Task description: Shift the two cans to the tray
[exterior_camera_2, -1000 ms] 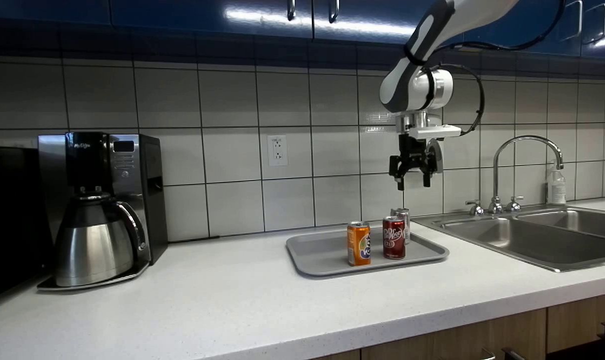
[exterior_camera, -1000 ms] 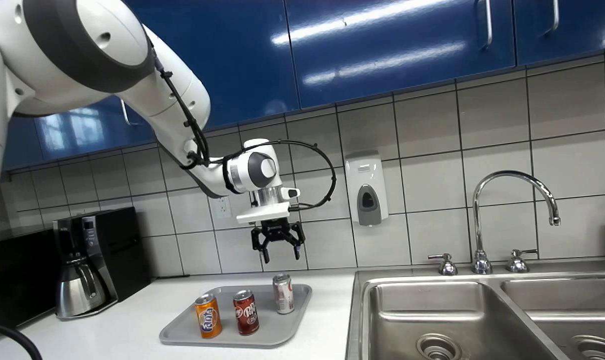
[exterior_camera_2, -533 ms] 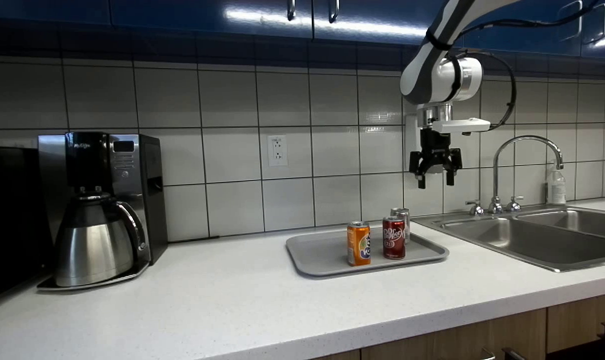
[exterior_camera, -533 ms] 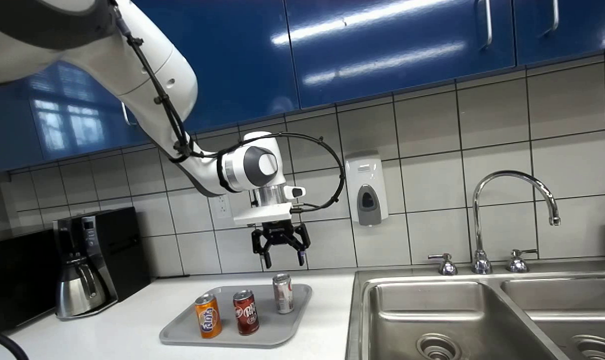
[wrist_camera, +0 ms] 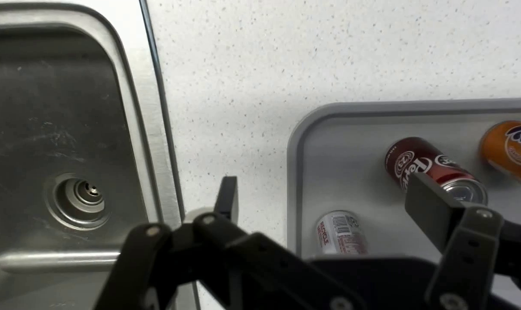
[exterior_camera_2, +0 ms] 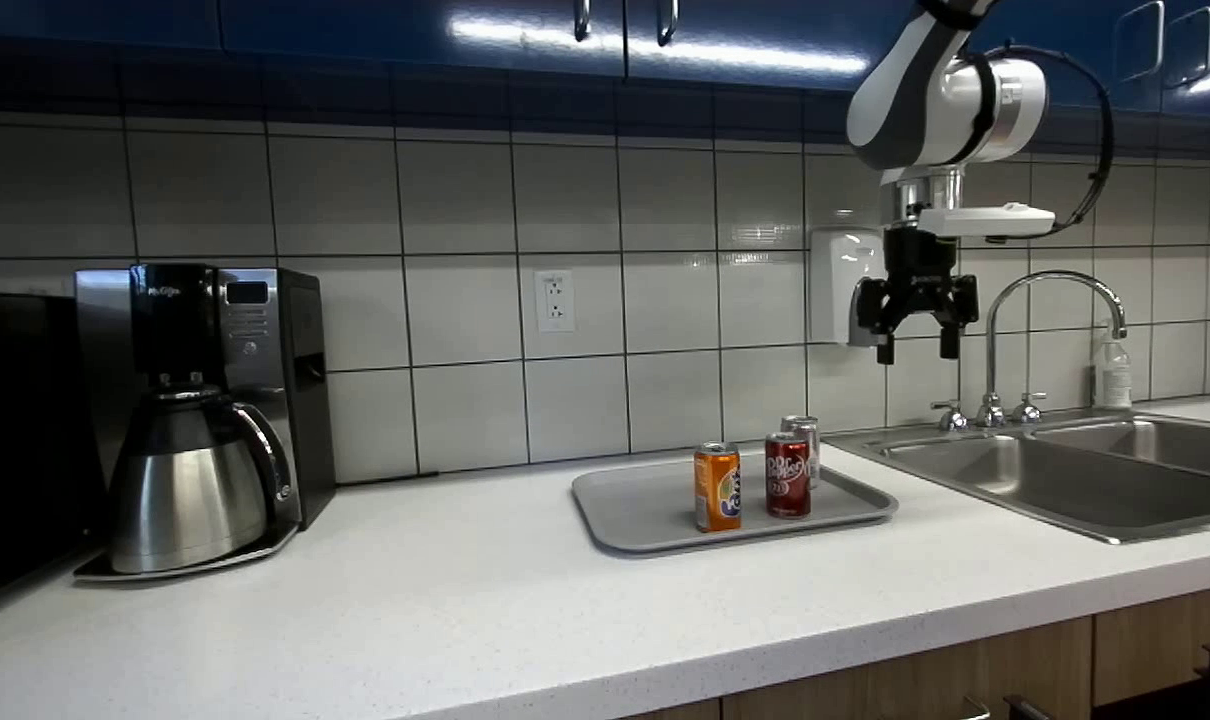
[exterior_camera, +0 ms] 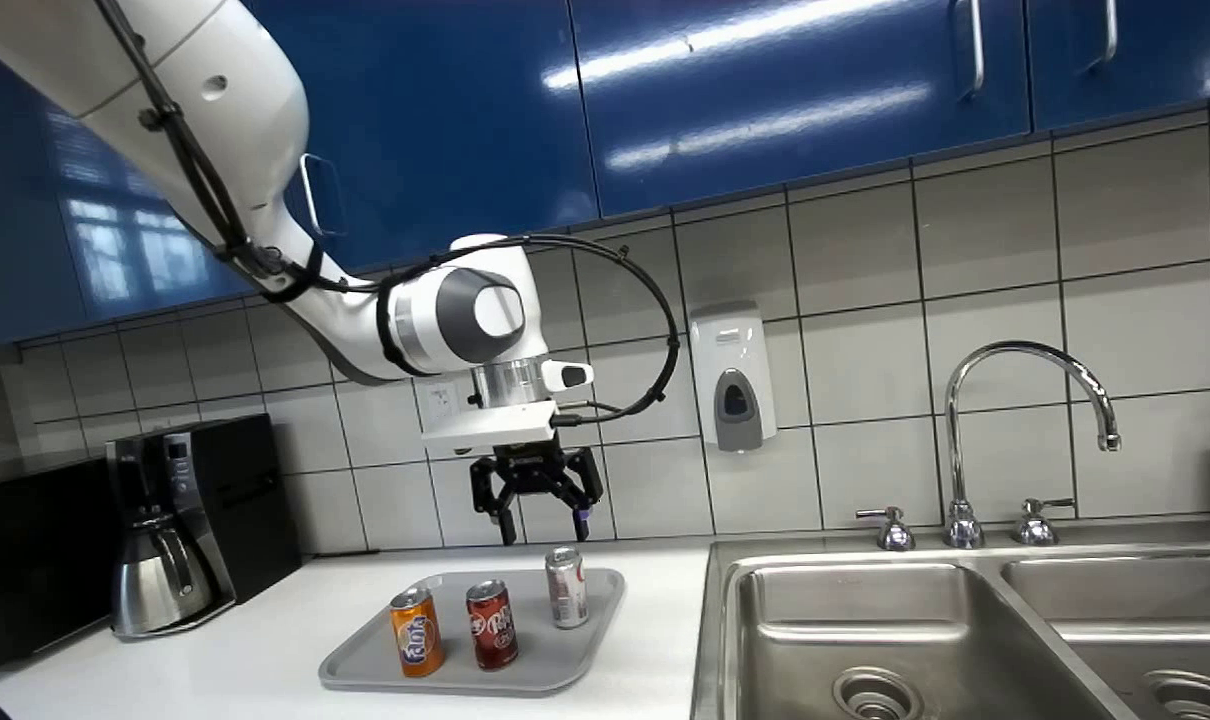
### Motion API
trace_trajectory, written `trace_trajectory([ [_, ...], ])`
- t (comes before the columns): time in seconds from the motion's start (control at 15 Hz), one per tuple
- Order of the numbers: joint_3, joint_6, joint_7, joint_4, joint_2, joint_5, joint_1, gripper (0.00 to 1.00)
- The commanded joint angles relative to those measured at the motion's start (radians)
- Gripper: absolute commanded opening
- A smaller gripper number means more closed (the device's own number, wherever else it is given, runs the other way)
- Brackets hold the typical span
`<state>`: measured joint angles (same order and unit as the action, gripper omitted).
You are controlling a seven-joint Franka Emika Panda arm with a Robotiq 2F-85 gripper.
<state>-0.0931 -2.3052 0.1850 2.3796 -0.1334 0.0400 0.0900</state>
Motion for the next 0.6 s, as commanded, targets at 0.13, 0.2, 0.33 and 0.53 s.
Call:
trace_trajectory([
  [0.13, -0.003, 0.006, 0.006, 0.183, -0.223, 0.017, -0.002, 1.00],
  [0.2, 0.000, 0.004, -0.007, 0.209, -0.254, 0.025, 0.000, 1.00],
  [0.33, 0.001, 0.017, -0.006, 0.248, -0.304, 0.030, 0.000, 1.00],
  [0.53, 0.004, 0.043, -0.014, 0.302, -0.373, 0.033, 0.002, 1.00],
])
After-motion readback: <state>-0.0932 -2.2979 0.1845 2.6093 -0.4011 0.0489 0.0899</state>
